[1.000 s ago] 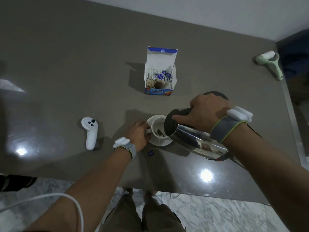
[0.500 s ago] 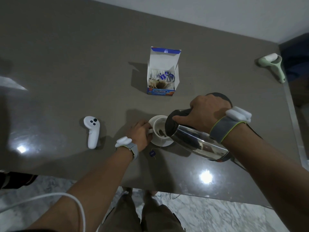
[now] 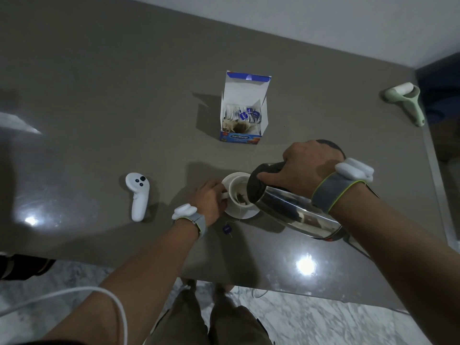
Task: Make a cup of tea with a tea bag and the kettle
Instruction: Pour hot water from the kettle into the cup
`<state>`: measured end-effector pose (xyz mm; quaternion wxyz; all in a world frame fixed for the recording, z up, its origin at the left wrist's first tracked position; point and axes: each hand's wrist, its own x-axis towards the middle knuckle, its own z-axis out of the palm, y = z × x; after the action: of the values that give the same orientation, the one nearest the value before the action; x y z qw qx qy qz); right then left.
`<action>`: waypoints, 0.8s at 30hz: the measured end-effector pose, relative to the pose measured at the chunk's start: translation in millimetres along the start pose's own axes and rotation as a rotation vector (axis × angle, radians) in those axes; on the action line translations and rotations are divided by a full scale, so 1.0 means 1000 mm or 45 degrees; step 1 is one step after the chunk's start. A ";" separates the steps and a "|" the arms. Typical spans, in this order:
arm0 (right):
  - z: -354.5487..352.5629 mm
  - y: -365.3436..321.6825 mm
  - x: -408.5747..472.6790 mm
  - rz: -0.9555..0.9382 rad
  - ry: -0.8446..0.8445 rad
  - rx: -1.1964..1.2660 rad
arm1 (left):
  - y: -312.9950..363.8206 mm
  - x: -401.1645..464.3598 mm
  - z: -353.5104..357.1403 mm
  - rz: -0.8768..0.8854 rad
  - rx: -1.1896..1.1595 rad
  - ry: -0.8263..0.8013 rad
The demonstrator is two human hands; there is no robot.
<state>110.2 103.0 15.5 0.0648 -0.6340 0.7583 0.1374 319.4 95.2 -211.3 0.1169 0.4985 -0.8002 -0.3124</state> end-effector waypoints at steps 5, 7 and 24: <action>0.001 0.000 0.001 0.000 -0.004 -0.022 | 0.001 0.000 0.000 0.003 -0.010 0.002; 0.002 0.001 0.002 -0.006 0.000 -0.026 | 0.002 0.000 -0.001 -0.001 -0.017 -0.007; 0.008 0.003 0.006 -0.028 0.027 -0.050 | 0.003 0.000 -0.003 0.000 -0.030 -0.007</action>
<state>105.9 99.7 6.5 0.0457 -0.6450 0.7490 0.1447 318.2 95.0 -207.3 0.1206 0.4964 -0.7967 -0.3230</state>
